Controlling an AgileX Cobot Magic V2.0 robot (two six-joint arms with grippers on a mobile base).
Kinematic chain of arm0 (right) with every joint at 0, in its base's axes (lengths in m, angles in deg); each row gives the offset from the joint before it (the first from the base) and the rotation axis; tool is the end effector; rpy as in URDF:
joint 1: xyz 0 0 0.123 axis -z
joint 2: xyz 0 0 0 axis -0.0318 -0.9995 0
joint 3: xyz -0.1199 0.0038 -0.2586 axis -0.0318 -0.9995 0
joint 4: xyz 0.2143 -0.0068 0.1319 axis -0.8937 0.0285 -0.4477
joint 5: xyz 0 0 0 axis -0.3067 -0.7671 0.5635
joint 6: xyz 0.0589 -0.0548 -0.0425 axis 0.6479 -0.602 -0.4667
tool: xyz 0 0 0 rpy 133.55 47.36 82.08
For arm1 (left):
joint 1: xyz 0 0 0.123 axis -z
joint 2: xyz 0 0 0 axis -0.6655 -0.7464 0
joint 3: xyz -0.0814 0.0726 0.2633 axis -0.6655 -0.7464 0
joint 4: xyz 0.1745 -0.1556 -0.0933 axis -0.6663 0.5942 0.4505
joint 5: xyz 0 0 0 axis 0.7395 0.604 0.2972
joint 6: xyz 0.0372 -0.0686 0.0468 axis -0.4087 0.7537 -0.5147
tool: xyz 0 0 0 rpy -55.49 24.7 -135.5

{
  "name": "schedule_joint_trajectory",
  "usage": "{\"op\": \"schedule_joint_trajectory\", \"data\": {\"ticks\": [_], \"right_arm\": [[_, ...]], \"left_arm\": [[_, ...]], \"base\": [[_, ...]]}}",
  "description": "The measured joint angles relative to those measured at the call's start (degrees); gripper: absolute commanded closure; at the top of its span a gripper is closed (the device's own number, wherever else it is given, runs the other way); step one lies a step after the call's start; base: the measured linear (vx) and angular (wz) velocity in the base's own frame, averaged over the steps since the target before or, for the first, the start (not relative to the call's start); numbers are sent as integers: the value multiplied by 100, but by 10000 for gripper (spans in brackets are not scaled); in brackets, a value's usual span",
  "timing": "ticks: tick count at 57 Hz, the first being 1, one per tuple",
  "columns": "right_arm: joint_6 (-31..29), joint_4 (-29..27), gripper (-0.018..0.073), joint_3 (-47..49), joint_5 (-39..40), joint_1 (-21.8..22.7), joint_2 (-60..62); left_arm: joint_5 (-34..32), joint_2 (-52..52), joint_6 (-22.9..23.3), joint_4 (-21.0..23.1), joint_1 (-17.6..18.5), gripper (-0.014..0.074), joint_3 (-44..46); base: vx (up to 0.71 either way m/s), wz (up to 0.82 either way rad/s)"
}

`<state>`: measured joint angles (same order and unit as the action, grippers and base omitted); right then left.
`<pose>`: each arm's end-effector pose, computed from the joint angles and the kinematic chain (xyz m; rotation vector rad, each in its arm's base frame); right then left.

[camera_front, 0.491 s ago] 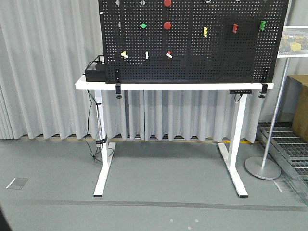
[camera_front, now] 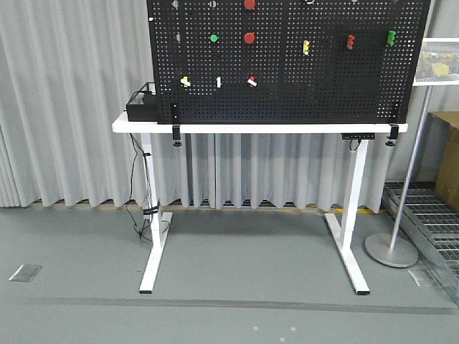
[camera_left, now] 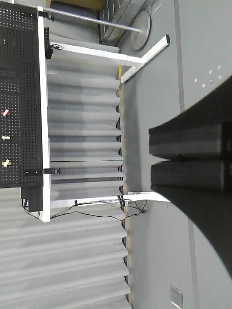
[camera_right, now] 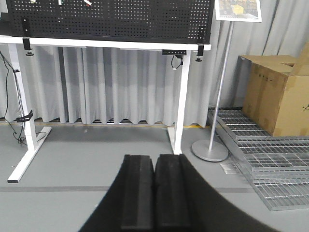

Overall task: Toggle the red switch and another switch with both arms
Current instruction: 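Drive the base forward toward the black pegboard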

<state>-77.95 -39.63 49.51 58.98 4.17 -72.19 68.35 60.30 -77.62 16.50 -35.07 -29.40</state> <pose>0.0562 -0.0058 0.1902 0.0262 1.6478 -0.1331 0.0563 -0.0060 0.1932 0.0813 1.6296 -0.0913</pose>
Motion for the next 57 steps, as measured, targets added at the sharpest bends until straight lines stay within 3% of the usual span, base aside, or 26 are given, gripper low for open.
{"op": "schedule_joint_trajectory", "data": {"ticks": [27, 57], "right_arm": [[0, 0, 565, 0, 0, 0, 0], [0, 0, 565, 0, 0, 0, 0]], "left_arm": [[0, 0, 0, 0, 0, 594, 0], [0, 0, 0, 0, 0, 594, 0]], "base": [[6, 0], [29, -2]]}}
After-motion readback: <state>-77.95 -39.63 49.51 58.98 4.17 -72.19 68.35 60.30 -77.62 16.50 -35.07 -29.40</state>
